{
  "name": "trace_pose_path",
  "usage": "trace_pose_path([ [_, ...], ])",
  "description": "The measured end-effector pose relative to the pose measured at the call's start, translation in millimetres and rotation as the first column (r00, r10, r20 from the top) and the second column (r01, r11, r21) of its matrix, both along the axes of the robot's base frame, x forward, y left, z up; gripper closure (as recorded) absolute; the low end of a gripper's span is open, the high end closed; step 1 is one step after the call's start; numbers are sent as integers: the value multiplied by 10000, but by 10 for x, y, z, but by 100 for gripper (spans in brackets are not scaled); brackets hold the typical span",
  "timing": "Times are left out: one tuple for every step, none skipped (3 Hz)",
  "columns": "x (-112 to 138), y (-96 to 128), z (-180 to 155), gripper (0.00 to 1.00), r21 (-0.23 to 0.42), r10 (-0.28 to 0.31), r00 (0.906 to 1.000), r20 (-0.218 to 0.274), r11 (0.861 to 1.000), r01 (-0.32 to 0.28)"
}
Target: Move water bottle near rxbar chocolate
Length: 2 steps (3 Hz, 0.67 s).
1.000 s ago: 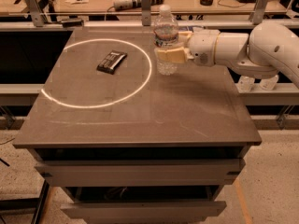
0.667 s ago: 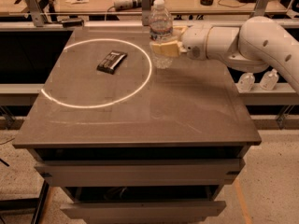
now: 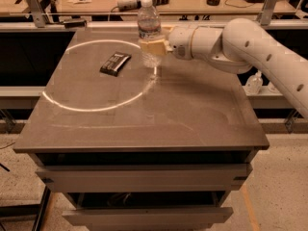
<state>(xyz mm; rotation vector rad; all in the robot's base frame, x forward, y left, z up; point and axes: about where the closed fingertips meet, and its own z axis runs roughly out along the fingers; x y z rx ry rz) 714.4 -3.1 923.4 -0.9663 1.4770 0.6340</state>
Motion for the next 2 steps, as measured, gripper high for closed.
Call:
trace_pose_path([
  [55, 168, -123, 100, 140, 234, 9997, 59, 9996, -235],
  [88, 339, -279, 100, 291, 506, 9987, 45, 9983, -507],
])
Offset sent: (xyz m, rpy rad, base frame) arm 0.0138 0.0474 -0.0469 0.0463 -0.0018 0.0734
